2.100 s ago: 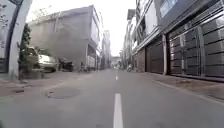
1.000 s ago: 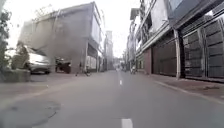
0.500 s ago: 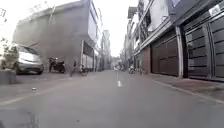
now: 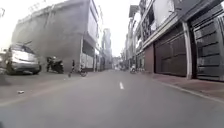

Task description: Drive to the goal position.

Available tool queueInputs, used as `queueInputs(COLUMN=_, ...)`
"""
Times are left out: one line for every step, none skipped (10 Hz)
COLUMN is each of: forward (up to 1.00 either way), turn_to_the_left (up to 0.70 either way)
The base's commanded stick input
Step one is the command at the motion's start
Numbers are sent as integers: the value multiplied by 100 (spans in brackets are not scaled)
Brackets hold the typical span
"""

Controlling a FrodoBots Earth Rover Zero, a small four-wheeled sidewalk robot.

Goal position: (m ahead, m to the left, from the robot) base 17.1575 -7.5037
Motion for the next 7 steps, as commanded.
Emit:
queueInputs(forward=100, turn_to_the_left=6)
queueInputs(forward=100, turn_to_the_left=6)
queueInputs(forward=100, turn_to_the_left=6)
queueInputs(forward=100, turn_to_the_left=6)
queueInputs(forward=100, turn_to_the_left=6)
queueInputs(forward=100, turn_to_the_left=6)
queueInputs(forward=100, turn_to_the_left=0)
